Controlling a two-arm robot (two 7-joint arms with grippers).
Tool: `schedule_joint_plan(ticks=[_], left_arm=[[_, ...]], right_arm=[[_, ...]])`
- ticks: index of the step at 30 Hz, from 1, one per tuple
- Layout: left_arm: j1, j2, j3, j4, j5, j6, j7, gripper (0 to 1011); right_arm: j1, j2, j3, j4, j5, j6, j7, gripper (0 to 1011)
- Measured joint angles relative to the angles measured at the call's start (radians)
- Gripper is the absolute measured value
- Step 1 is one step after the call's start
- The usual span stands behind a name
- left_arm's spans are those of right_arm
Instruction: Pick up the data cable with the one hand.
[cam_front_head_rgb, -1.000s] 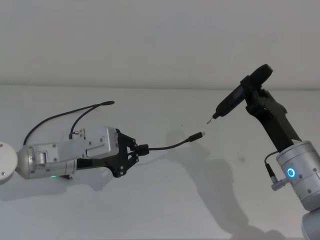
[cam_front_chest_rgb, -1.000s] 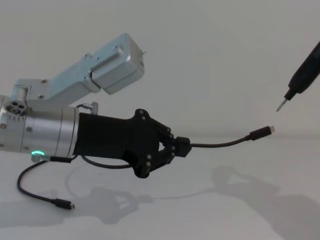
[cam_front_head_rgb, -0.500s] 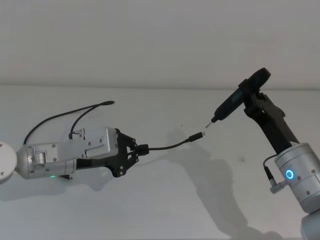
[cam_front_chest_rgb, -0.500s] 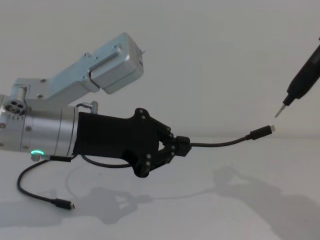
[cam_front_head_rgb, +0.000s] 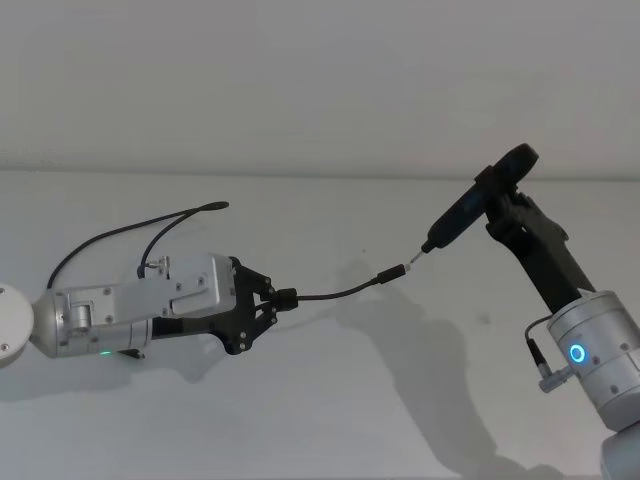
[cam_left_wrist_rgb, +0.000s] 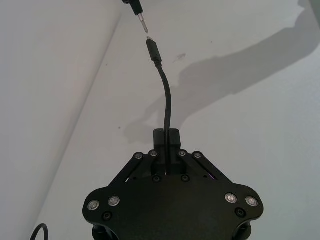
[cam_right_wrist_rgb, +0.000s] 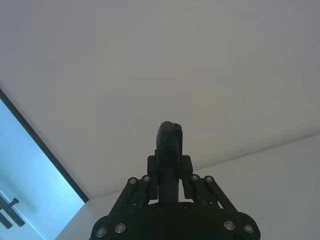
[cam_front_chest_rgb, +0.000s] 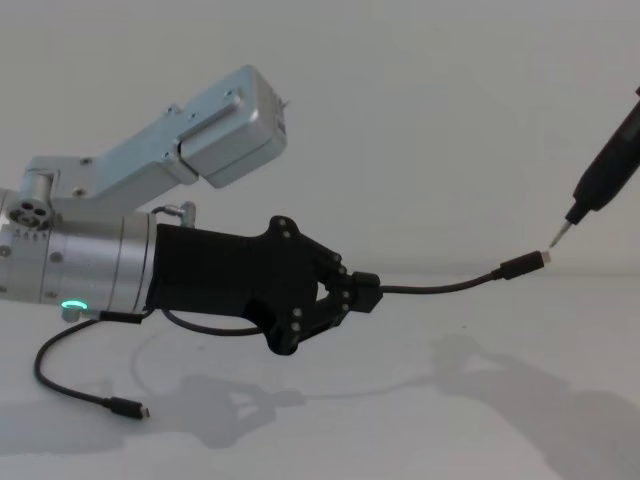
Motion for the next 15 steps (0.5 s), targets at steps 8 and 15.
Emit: schedule_joint_plan(ticks=[8, 15], left_arm=[[0.0, 0.0, 0.0, 0.0, 0.0, -0.001, 0.0, 51], [0.0, 0.0, 0.0, 0.0, 0.0, -0.001, 0.0, 50]], right_arm=[[0.0, 0.005, -0.008, 0.004, 0.004, 0.0, -0.005, 275], [0.003, 0.011, -0.013, 0.009, 0.006, -0.001, -0.009, 274]])
